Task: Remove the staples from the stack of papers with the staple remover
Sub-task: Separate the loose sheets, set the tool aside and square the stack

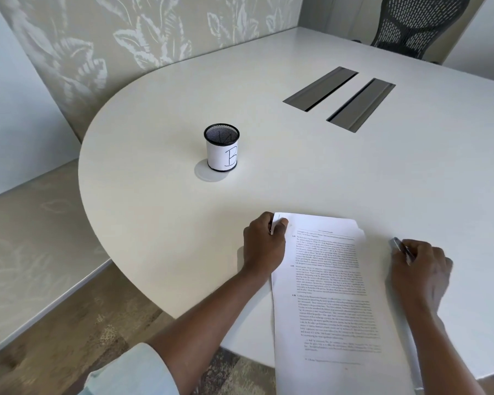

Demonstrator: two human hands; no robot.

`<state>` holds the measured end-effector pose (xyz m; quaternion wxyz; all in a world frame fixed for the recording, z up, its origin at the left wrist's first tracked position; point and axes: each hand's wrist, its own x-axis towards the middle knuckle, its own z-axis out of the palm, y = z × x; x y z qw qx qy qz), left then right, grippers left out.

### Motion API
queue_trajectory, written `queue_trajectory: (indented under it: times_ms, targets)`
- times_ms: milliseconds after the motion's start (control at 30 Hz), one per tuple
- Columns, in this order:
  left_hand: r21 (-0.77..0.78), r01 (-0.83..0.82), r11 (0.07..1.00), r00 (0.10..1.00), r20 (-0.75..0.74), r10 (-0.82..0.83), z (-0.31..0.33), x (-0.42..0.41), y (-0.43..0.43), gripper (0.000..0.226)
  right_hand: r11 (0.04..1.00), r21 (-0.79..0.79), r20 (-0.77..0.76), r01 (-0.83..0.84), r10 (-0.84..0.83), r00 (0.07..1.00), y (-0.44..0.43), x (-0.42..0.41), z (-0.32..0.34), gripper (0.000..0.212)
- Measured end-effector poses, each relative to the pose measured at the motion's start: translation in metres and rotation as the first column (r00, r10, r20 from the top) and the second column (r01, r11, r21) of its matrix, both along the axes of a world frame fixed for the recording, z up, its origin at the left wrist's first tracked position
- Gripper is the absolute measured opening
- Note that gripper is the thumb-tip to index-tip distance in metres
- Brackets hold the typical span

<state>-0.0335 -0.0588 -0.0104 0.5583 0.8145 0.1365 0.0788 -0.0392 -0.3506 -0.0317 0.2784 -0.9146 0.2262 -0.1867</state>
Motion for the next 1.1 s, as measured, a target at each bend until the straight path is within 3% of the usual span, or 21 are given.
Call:
queue_trajectory:
  times_ms: [133, 233, 333, 500, 633, 733, 933, 1100]
  targets:
    - [0.003, 0.007, 1.000, 0.998, 0.062, -0.007, -0.001, -0.002, 0.000, 0.057, 1.000, -0.010, -0.025, 0.012, -0.013, 1.000, 0.004, -0.002, 0.007, 0.038]
    - [-0.044, 0.025, 0.999, 0.994, 0.109, -0.020, 0.001, -0.003, 0.000, 0.059, 1.000, 0.018, 0.080, -0.016, 0.015, 0.997, 0.015, -0.007, 0.022, 0.056]
    - [-0.126, 0.030, 0.992, 0.987, 0.162, -0.009, 0.009, -0.002, 0.002, 0.059, 0.953, 0.251, 0.207, -0.169, 0.118, 0.971, 0.028, -0.021, 0.040, 0.077]
    - [-0.157, 0.073, 0.985, 0.941, 0.339, -0.016, 0.056, 0.002, 0.007, 0.051, 0.688, 0.610, 0.258, -0.394, 0.298, 0.919, 0.039, -0.029, 0.062, 0.076]
    - [-0.170, 0.098, 0.981, 0.869, 0.494, -0.001, 0.100, 0.007, 0.011, 0.042, 0.492, 0.704, 0.387, -0.511, 0.338, 0.858, 0.036, -0.026, 0.073, 0.072]
    - [-0.152, 0.091, 0.984, 0.820, 0.572, 0.013, 0.125, 0.011, 0.014, 0.043, 0.357, 0.740, 0.464, -0.570, 0.341, 0.817, 0.033, -0.018, 0.083, 0.081]
    - [-0.193, 0.125, 0.973, 0.773, 0.634, 0.026, 0.155, 0.024, 0.018, 0.033, 0.430, 0.641, 0.540, -0.636, 0.337, 0.771, 0.039, 0.003, 0.104, 0.064]
    - [-0.264, 0.184, 0.947, 0.825, 0.566, -0.002, 0.159, 0.028, 0.025, 0.045, 0.444, 0.590, 0.595, -0.675, 0.327, 0.734, 0.044, 0.011, 0.114, 0.053]
